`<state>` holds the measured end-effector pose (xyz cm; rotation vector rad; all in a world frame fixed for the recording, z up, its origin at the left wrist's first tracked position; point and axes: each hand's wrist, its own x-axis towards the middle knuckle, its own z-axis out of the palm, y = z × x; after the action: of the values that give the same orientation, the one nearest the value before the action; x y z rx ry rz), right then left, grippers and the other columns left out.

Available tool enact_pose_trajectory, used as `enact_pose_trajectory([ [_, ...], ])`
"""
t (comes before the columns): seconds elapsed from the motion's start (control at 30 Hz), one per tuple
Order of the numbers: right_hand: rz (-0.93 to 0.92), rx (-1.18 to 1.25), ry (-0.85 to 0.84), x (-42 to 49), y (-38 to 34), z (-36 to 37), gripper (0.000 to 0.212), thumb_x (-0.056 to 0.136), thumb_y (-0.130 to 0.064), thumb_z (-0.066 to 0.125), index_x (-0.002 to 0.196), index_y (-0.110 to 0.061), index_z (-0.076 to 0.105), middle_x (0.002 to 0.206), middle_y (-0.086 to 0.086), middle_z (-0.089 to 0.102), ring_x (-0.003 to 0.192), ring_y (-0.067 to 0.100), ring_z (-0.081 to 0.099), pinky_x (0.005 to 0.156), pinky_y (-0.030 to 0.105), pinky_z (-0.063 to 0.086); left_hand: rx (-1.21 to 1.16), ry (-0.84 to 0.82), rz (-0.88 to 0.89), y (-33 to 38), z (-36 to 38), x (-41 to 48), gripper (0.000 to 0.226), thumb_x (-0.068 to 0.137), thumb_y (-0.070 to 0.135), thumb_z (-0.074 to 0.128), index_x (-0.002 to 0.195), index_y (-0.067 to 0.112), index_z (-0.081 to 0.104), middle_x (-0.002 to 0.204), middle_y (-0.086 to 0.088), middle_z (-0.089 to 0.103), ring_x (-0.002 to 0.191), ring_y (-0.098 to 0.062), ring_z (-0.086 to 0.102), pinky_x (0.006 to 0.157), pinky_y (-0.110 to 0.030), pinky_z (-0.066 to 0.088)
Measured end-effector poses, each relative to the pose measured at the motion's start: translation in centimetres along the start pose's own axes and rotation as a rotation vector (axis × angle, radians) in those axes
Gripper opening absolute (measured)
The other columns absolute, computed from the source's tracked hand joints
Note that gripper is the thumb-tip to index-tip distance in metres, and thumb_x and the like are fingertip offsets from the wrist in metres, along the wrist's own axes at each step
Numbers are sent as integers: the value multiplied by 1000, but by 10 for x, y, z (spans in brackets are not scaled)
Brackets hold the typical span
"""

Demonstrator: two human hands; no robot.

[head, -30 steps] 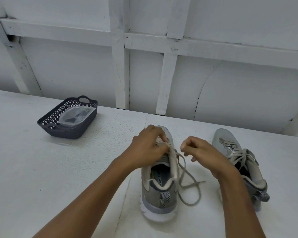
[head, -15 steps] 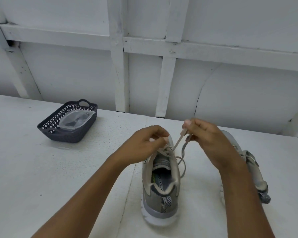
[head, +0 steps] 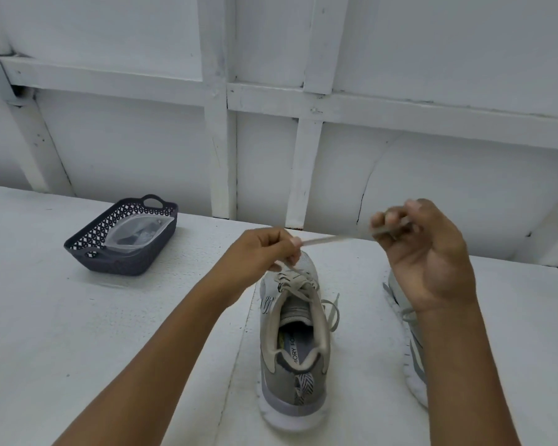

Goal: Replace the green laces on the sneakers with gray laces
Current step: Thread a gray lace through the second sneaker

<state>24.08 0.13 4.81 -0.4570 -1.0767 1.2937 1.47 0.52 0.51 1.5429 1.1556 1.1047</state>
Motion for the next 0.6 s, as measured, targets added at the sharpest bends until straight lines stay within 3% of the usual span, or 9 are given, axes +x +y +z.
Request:
enact_pose_trajectory([
  [0.13, 48, -364, 2, -1, 21, 3, 34, 86, -1, 68, 60, -12, 49, 52, 2, 50, 53, 19, 50, 61, 29, 45, 426, -17, -109, -14, -6, -9, 24, 90, 49, 65, 91, 25, 63, 89, 12, 68, 79, -2, 62, 71, -25, 46],
  [0.27, 199, -691, -137, -5, 36, 8, 25, 82, -11, 78, 66, -10, 58, 56, 1, 53, 52, 16, 46, 55, 25, 41, 694, -128, -175, -14, -7, -19, 34, 83, 58, 68, 84, 25, 59, 82, 9, 63, 72, -7, 56, 60, -23, 42],
  [0.4, 326, -829, -219, -7, 45, 13, 18, 87, -14, 75, 78, -11, 59, 60, 2, 58, 54, 12, 49, 56, 24, 43, 587, -135, -214, -14, -6, -19, 25, 88, 38, 70, 84, 14, 66, 78, -1, 71, 68, -16, 70, 64, -31, 60],
  [0.5, 437, -931, -290, -9, 46, 13, 7, 94, -10, 66, 97, -15, 61, 68, 2, 72, 58, 10, 62, 60, 22, 46, 380, -83, -298, -17, -7, -17, 20, 88, 21, 72, 82, 2, 69, 76, -12, 73, 68, -22, 72, 64, -32, 62],
  [0.6, 455, -1085, -319, -10, 49, 13, 15, 94, -8, 62, 92, -21, 69, 72, -1, 74, 62, 6, 65, 66, 22, 46, 228, -55, -374, -17, -8, -16, 14, 87, 7, 71, 75, 0, 70, 70, -15, 70, 63, -22, 69, 60, -28, 59],
])
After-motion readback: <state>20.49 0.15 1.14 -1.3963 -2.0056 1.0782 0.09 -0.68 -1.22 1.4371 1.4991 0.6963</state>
